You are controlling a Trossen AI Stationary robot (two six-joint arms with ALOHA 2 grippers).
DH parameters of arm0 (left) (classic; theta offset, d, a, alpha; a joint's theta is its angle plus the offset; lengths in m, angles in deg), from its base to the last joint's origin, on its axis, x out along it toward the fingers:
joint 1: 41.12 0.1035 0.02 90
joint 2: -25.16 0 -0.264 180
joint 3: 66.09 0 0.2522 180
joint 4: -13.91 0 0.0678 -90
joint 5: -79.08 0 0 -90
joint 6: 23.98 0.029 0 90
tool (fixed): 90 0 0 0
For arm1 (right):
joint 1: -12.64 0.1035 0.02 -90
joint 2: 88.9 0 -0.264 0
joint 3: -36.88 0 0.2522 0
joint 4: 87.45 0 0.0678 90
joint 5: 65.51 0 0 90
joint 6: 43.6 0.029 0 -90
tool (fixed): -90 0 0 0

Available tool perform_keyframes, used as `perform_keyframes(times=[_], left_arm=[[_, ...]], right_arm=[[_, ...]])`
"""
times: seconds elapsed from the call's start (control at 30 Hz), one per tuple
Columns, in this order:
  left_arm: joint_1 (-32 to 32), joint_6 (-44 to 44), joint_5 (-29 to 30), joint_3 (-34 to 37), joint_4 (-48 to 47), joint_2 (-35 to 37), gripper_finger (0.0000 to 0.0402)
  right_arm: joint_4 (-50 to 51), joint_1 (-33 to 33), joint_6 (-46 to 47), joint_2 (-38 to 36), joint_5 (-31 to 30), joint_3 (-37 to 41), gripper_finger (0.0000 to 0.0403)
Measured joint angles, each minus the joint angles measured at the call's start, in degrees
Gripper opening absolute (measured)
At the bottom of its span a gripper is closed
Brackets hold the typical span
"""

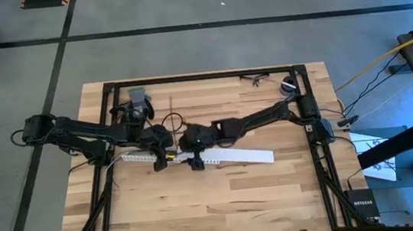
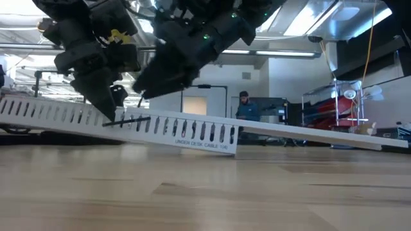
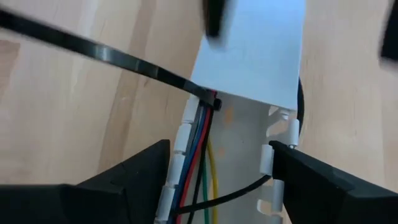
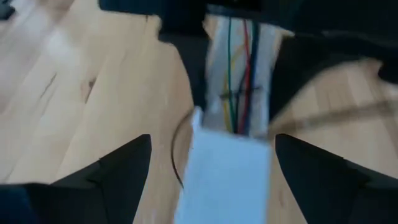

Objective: Ziptie cables
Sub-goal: Close the white cable duct with the lid

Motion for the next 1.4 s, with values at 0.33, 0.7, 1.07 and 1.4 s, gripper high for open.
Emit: perform_keyframes(times=[0.33,0.7,1.07,1.4], left_arm=[[-0.1,-0.4,0.4,0.0,-0.1,0.0,0.0265],[-0.1,-0.1,1.0,0.1,-1.1,0.0,0.0265],[-0.8,1.6,0.6,-8.2,-21.5,0.3,0.0265],[-3.6,7.3,6.6,-0.7,-11.4,0.3,0.0265]], right_arm=[[-3.6,1.6,-0.1,1.7,-9.2,1.5,0.0335],[-3.2,1.5,0.1,3.2,-13.8,1.3,0.0335],[-3.8,1.5,0.2,5.6,-13.5,1.2,0.0335],[-3.5,1.5,0.2,5.8,-13.0,1.3,0.0335]])
